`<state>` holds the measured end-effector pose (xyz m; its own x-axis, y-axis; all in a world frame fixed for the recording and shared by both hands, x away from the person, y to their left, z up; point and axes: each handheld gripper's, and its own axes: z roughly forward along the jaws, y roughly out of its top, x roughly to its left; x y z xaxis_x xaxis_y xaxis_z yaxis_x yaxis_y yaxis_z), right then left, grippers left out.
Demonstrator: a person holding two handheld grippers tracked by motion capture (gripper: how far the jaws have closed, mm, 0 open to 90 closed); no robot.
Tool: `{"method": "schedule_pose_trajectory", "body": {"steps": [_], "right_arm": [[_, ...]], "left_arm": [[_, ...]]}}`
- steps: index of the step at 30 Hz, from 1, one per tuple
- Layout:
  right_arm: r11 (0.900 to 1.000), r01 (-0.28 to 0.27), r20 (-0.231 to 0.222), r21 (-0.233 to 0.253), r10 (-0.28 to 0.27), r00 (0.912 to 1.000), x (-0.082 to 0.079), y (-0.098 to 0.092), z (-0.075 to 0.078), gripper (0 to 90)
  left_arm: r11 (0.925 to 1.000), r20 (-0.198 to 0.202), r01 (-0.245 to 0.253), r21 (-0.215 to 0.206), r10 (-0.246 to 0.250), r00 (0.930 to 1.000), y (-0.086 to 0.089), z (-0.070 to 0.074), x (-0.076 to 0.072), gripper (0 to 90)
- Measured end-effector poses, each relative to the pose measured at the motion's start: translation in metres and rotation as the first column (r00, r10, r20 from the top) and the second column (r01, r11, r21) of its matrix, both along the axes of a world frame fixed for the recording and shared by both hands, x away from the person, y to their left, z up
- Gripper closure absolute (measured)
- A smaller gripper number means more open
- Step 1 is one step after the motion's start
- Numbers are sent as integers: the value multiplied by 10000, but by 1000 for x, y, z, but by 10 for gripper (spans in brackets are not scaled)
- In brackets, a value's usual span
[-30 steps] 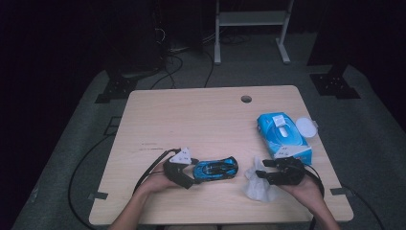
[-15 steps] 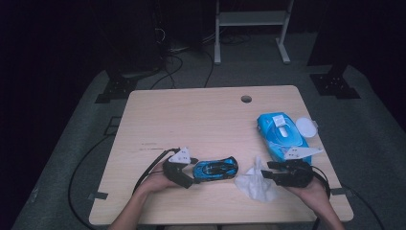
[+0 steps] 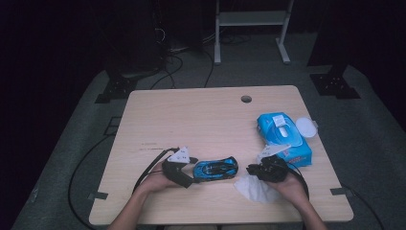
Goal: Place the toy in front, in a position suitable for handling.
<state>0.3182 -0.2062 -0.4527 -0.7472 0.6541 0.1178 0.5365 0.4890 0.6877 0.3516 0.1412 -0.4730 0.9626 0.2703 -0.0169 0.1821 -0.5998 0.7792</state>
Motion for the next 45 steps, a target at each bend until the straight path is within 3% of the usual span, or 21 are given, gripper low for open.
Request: {"method": "schedule_pose_trajectory", "body": {"steps": [8,12,16,23,27,31,33,45], "right_arm": [[9991,398,-322,-110,-401,9987,-15,-31,-2,773],[9979,325,-315,565,-307,9990,-17,-34,6,672],[9945,29,-120,1047,-16,9999,-10,-19,18,586],[9955,-299,-514,900,347,9981,16,17,14,516],[9929,-144,-961,1178,258,9950,29,24,9,513],[9953,-439,-1368,864,555,9891,37,31,4,503],[9945,-447,-1540,952,591,9863,40,32,2,508],[9954,-725,-1619,632,819,9834,44,43,-1,546]], "left_arm": [[10000,-43,-12,-33,12,10000,0,0,0,224],[9998,-68,-50,-207,49,10000,2,3,0,224],[9994,-87,-58,-349,55,9999,4,5,0,225],[9979,-482,-391,-519,366,9982,8,5,4,257],[9959,-987,-654,-626,591,9934,10,4,7,288],[9942,-1283,-887,-608,804,9885,10,3,10,300],[9936,-1388,-950,-614,857,9866,10,2,11,302],[9928,-1567,-1019,-623,911,9834,8,1,13,301]]}}
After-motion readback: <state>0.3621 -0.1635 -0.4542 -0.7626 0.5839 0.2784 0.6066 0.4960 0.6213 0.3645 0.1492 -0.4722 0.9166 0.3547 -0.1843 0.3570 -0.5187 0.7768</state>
